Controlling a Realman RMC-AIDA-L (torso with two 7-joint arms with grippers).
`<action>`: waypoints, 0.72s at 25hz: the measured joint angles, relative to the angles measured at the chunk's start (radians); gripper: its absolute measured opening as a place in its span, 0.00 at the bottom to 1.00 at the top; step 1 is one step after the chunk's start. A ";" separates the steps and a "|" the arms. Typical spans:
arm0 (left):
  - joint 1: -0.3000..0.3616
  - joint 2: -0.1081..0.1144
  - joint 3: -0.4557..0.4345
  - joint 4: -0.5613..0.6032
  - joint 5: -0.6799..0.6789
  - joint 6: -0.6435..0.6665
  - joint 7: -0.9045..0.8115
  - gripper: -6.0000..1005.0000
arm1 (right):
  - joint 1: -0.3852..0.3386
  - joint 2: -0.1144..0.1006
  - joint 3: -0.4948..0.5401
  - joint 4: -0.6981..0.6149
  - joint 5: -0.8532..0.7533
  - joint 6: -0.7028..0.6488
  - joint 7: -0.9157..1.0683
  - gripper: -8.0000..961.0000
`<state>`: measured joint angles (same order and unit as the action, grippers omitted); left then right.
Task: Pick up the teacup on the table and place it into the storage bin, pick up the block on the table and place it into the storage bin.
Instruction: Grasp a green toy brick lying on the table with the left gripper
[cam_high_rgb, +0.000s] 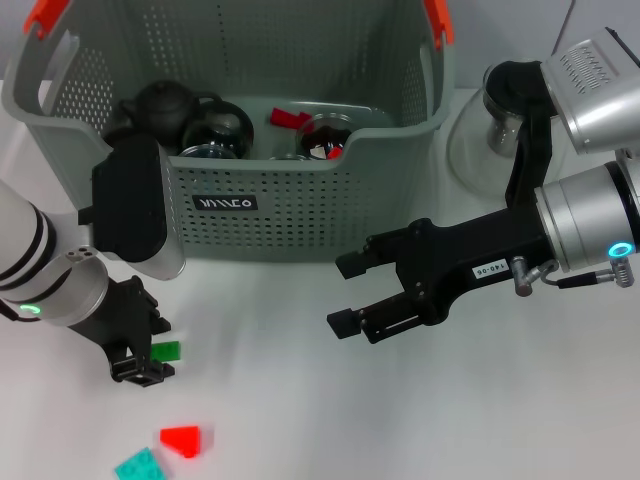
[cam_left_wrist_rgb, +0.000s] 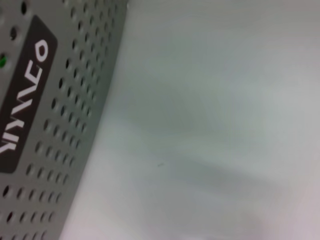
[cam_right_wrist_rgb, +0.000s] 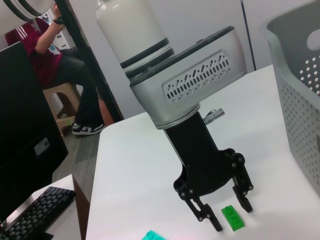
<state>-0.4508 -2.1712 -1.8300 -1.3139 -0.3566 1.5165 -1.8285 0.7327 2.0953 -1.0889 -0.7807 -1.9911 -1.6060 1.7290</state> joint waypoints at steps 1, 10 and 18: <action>0.000 0.000 0.000 0.001 0.000 0.000 0.000 0.52 | 0.000 0.000 0.000 0.000 0.000 0.000 0.000 0.89; -0.004 0.001 0.000 0.006 0.002 0.000 0.000 0.52 | 0.001 0.000 0.001 0.000 0.000 0.001 -0.003 0.89; -0.005 0.003 0.000 0.007 0.003 0.003 0.000 0.47 | -0.002 0.001 0.001 0.000 0.000 0.002 -0.003 0.89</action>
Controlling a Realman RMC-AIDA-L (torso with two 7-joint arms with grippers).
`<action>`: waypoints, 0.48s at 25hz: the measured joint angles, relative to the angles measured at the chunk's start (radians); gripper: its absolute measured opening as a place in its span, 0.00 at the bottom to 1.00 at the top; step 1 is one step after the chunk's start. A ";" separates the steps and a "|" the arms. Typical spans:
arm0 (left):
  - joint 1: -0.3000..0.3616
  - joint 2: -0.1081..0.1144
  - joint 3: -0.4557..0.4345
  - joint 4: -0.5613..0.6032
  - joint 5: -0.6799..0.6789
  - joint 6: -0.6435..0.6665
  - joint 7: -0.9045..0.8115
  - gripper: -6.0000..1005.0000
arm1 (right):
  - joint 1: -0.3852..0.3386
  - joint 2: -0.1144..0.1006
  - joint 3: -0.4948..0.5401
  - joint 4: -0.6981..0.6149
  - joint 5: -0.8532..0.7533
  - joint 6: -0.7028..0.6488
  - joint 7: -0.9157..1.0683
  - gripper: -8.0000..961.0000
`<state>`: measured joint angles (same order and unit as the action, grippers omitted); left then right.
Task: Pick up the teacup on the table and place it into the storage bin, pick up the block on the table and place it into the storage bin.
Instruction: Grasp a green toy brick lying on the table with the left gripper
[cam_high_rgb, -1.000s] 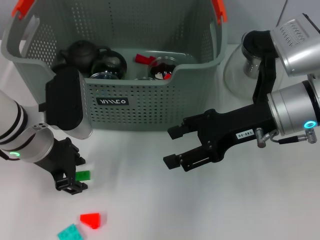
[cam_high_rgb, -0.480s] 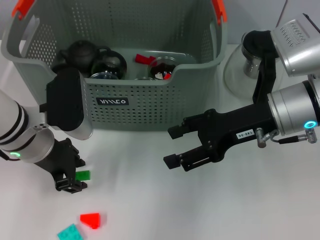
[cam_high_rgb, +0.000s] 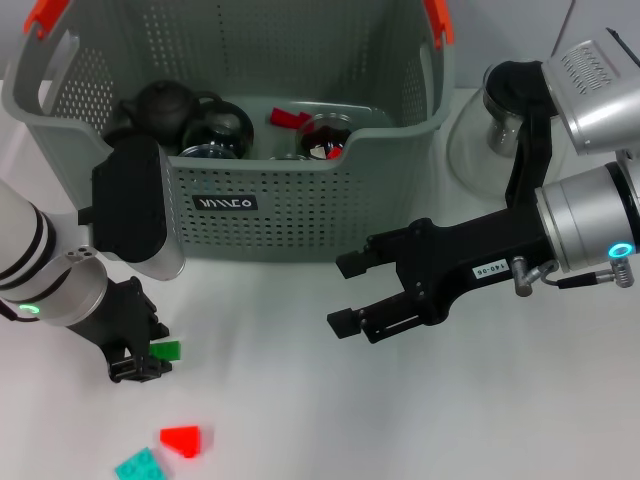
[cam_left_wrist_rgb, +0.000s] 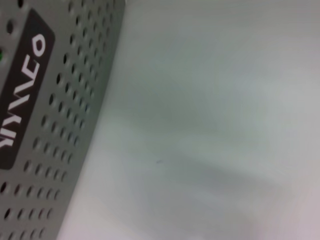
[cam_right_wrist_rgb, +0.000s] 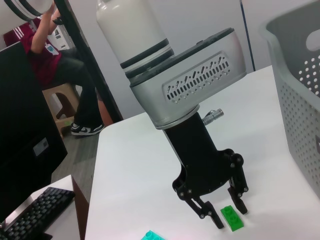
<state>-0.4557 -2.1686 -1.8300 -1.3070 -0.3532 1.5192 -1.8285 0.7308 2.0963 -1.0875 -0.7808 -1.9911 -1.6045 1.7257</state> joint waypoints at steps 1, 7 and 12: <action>0.000 0.000 0.000 0.000 0.000 0.001 0.000 0.45 | 0.000 0.000 0.000 0.000 0.000 0.000 0.000 0.89; -0.001 0.001 0.000 0.000 0.002 0.003 0.000 0.38 | -0.002 0.001 0.000 0.000 0.000 0.000 0.000 0.89; -0.001 0.000 0.008 0.000 0.003 0.004 0.000 0.38 | -0.003 0.001 0.000 0.000 0.001 0.000 0.000 0.89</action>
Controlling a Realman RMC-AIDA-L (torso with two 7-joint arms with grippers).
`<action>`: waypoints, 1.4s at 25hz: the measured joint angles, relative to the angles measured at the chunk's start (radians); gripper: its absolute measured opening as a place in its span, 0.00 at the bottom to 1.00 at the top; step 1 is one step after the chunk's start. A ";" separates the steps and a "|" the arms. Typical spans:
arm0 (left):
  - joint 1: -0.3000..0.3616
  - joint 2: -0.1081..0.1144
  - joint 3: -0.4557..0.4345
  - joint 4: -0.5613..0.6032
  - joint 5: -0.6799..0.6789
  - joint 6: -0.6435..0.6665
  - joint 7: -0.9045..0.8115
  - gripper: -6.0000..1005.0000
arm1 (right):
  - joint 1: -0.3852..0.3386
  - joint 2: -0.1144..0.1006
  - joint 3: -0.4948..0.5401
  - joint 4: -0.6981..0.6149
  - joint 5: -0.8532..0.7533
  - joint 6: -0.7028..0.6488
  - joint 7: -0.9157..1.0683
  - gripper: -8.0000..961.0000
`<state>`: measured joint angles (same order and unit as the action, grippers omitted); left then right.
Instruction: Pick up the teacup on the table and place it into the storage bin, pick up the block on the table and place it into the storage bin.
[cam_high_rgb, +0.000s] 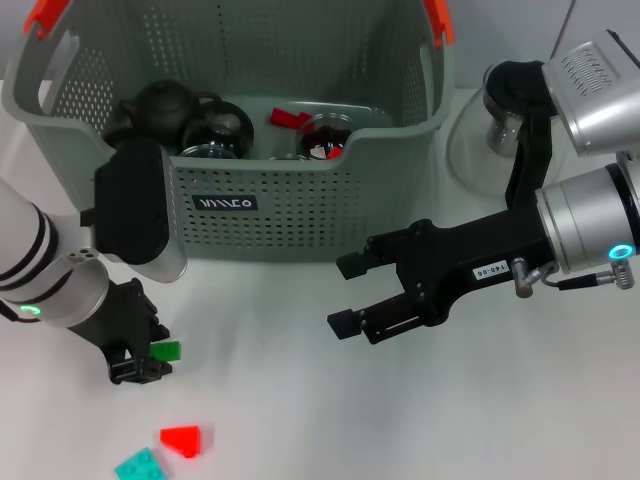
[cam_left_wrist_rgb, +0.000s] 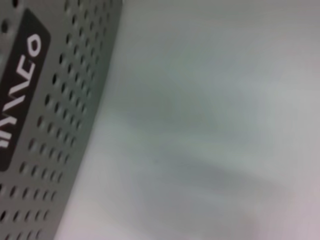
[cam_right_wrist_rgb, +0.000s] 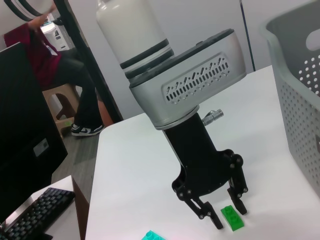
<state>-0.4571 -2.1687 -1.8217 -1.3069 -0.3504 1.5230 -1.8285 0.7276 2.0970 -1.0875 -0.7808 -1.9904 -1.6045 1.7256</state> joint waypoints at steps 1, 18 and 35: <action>0.000 0.000 0.003 0.000 0.002 0.000 0.000 0.38 | 0.000 0.000 0.000 0.000 0.000 0.000 0.000 0.89; -0.001 0.000 0.018 0.003 0.013 -0.006 -0.012 0.34 | -0.005 0.000 0.000 0.003 0.003 -0.001 0.000 0.89; -0.002 -0.001 -0.063 -0.099 -0.054 0.094 -0.012 0.19 | -0.009 -0.002 0.000 0.003 0.016 -0.005 -0.008 0.89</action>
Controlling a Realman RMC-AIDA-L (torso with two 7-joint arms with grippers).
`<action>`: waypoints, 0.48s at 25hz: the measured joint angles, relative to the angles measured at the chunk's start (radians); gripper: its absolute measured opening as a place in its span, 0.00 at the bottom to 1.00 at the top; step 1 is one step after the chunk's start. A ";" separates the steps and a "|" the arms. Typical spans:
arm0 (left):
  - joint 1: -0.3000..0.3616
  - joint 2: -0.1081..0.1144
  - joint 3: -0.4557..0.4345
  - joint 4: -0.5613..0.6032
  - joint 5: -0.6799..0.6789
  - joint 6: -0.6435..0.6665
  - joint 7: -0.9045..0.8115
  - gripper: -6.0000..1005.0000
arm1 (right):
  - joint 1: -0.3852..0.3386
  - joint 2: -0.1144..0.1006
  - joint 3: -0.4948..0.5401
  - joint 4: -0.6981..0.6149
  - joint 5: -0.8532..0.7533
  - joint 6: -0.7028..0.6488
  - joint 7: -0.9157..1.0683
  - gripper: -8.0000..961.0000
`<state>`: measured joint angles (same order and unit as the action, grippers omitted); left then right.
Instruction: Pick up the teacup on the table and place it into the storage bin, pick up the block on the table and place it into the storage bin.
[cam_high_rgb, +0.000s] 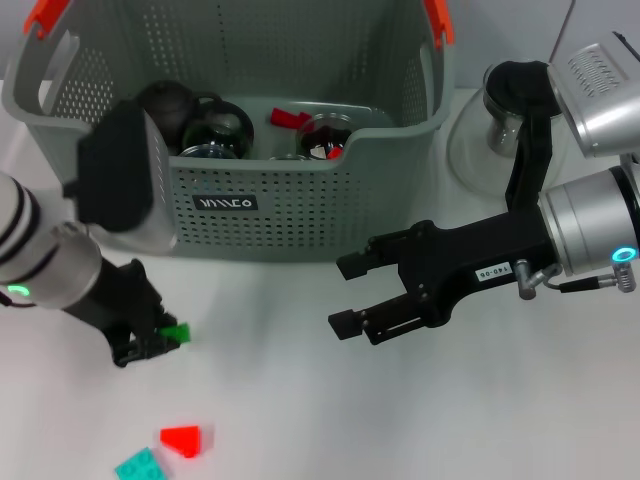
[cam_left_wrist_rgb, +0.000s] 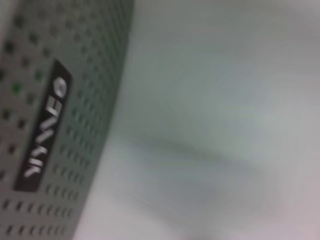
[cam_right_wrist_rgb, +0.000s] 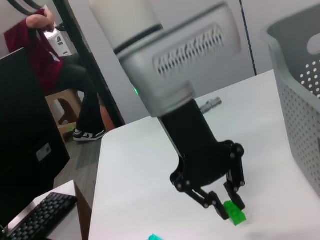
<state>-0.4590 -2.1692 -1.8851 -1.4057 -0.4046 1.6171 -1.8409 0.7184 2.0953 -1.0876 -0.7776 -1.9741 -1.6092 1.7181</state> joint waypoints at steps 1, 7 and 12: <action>-0.002 0.000 -0.025 -0.010 -0.021 0.015 0.001 0.19 | -0.002 -0.002 0.000 0.000 0.000 0.000 -0.002 0.89; -0.016 0.005 -0.221 -0.062 -0.225 0.162 0.023 0.19 | -0.009 -0.011 0.007 -0.001 0.000 -0.007 -0.015 0.89; -0.025 0.015 -0.407 -0.072 -0.408 0.242 0.020 0.20 | -0.011 -0.018 0.009 -0.002 -0.007 -0.021 -0.023 0.89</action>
<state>-0.4841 -2.1538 -2.2917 -1.4779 -0.8125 1.8596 -1.8204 0.7073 2.0772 -1.0789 -0.7792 -1.9812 -1.6303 1.6950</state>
